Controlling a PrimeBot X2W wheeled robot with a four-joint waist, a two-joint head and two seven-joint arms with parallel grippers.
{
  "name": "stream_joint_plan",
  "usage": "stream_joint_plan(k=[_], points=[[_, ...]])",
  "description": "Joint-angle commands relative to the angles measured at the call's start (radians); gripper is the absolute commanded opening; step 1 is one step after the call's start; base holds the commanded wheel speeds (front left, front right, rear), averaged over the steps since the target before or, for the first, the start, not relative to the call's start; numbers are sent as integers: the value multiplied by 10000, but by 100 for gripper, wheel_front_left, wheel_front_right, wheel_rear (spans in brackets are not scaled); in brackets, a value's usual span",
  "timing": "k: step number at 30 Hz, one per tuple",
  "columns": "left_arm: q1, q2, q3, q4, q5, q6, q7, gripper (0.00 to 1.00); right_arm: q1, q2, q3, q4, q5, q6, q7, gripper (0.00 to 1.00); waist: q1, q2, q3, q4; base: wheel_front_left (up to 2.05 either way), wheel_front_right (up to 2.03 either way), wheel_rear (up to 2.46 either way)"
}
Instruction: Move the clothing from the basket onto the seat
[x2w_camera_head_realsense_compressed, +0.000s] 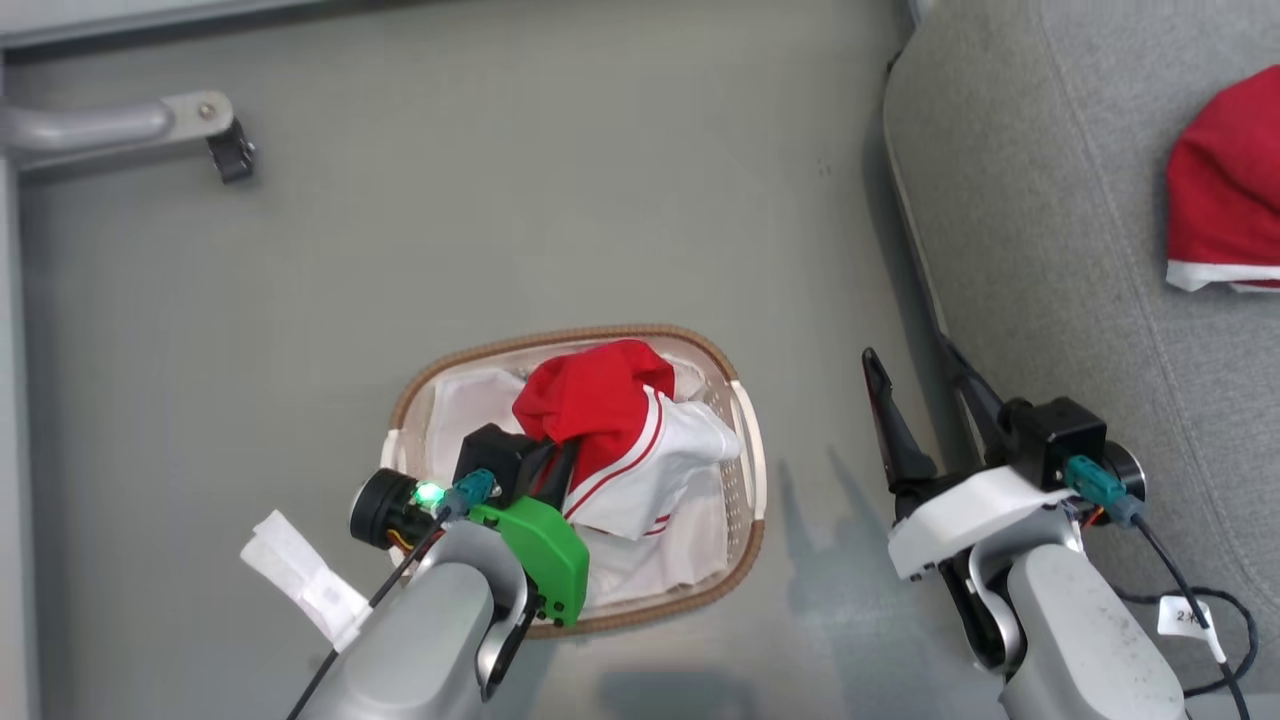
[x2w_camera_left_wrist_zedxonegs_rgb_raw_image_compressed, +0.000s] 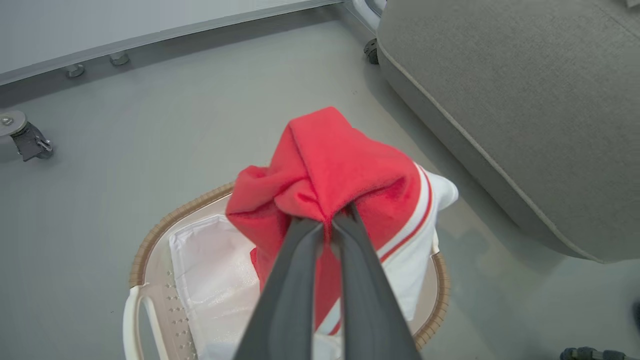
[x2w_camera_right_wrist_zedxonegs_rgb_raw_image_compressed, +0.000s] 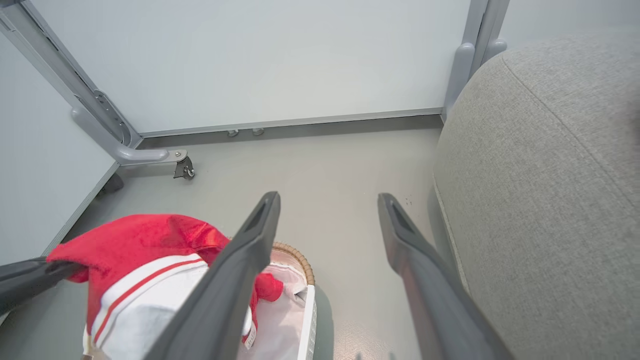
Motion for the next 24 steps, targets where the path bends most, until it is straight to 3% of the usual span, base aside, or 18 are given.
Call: stream_joint_plan(k=[1, 11, 24], points=[[265, 20, 162, -224, 184, -45, -8, 0, 249, -48, -2, 58, 71, -10, -23, 100, 0, -1, -860, 321, 0, 0, 0], [1298, 13, 1801, -2180, 1090, -341, -10, 0, 1052, -46, 193, 210, 267, -11, -23, 100, 0, -1, -2040, 446, 0, 0, 0], [1331, -122, 3081, -4733, 1876, -594, -9, 0, 1461, -45, 292, 214, 353, -11, -22, 100, 0, -1, -2525, 397, 0, 0, 0]])
